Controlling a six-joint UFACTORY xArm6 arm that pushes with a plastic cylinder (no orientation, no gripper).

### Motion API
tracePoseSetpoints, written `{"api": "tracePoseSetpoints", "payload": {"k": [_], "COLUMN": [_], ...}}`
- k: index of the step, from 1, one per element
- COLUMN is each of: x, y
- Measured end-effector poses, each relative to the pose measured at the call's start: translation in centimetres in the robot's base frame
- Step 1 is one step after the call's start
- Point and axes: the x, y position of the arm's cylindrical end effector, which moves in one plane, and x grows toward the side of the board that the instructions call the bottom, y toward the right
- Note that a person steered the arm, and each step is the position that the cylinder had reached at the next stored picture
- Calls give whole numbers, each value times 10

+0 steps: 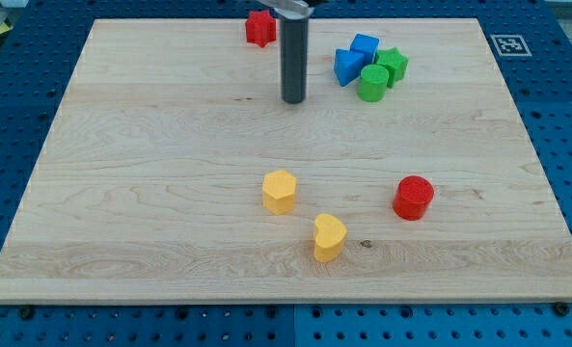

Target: Slide red circle upwards

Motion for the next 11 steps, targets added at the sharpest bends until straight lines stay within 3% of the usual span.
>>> {"api": "tracePoseSetpoints", "payload": {"k": [2,3,5,6,9,11], "x": [39,95,175,211,135,160], "y": [129,166,187,163,126,100]}}
